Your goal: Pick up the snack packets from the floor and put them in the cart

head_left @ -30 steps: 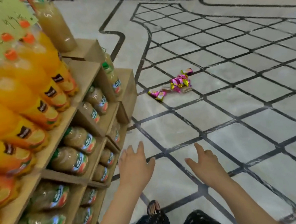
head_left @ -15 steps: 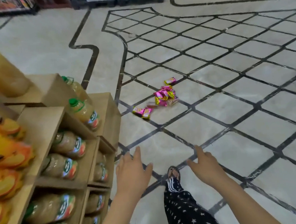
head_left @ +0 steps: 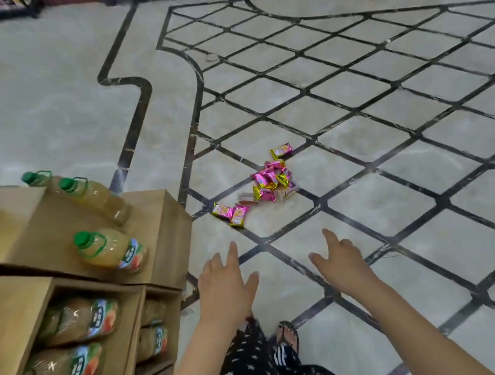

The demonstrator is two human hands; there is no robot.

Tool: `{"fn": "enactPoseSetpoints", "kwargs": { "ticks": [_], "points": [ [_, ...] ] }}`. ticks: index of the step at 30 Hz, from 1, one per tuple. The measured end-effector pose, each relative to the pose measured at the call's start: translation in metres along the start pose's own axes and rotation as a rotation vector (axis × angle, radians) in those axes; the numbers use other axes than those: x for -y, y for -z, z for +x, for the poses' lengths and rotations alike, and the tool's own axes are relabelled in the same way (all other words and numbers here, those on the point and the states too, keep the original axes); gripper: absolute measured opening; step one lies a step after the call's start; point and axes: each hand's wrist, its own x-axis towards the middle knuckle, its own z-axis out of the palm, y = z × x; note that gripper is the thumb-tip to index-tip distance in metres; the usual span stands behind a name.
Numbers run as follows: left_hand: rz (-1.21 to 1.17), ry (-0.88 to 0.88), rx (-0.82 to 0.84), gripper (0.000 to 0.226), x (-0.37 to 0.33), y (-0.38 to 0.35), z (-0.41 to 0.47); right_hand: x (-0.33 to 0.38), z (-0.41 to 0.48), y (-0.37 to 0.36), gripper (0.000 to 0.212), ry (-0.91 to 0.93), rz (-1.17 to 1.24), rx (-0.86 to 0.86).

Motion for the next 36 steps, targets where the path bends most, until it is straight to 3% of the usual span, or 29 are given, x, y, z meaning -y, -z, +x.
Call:
{"fn": "enactPoseSetpoints", "kwargs": {
  "ticks": [13, 20, 24, 29, 36],
  "points": [
    [-0.048, 0.121, 0.036, 0.084, 0.000, 0.016, 0.210, 0.043, 0.203, 0.058, 0.071, 0.016, -0.145, 0.110],
    [-0.039, 0.172, 0.030, 0.085, 0.005, -0.034, 0.341, 0.053, 0.344, 0.053, 0.073, 0.145, -0.309, 0.136],
    [-0.067, 0.236, -0.006, 0.082, 0.015, -0.104, 0.424, 0.043, 0.451, 0.017, 0.075, 0.265, -0.463, 0.136],
    [0.090, 0.186, -0.013, 0.081, 0.061, -0.250, 0.536, -0.003, 0.613, -0.074, 0.083, 0.459, -0.660, 0.183],
    [0.120, 0.198, -0.113, 0.080, 0.133, -0.445, 0.653, -0.069, 0.800, -0.204, 0.094, 0.619, -0.689, 0.080]
  ]
}}
